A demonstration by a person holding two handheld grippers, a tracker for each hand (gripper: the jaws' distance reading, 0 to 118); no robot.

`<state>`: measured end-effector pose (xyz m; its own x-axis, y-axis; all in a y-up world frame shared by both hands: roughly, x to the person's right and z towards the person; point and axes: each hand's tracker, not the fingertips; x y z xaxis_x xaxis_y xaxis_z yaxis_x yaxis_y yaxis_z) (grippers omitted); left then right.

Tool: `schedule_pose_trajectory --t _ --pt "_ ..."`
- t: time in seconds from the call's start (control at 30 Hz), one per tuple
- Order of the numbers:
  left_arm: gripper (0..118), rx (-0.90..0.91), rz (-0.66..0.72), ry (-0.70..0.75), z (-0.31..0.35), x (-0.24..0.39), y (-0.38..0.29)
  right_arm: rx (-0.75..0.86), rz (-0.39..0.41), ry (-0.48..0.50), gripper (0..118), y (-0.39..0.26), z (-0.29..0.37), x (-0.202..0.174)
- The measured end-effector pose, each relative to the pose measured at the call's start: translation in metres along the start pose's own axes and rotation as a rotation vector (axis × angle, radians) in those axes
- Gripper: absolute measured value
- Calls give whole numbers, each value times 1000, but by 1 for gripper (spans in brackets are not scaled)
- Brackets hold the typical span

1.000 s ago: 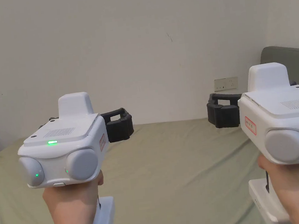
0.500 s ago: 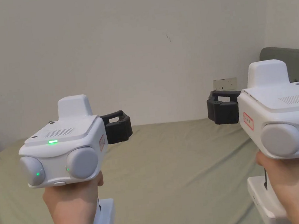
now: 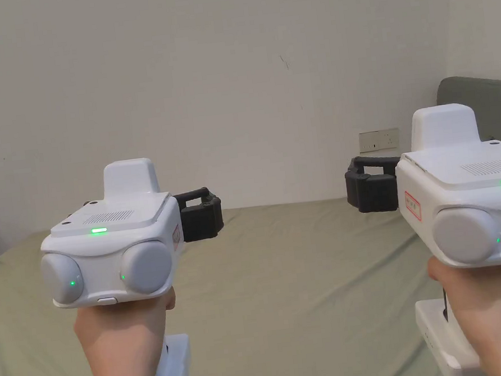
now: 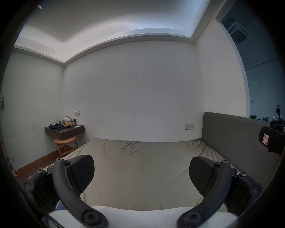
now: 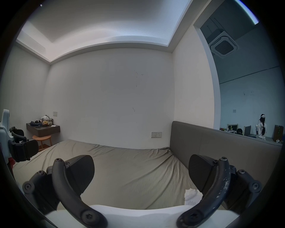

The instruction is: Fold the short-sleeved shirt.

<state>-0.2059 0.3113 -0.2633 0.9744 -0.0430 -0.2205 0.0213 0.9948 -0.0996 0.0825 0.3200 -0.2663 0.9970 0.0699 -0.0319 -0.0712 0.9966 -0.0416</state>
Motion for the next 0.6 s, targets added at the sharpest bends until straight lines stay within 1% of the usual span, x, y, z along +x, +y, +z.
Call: schedule_pose_trajectory --t 0.23,0.4,0.6 --pt "118 -15 7 8 0 2 0 -1 -8 -12 118 2 2 2" --pt "118 -14 -10 11 1 4 0 -8 -4 -24 118 2 2 2" --pt "118 -22 7 0 4 6 1 -19 8 -33 118 -1 0 0"
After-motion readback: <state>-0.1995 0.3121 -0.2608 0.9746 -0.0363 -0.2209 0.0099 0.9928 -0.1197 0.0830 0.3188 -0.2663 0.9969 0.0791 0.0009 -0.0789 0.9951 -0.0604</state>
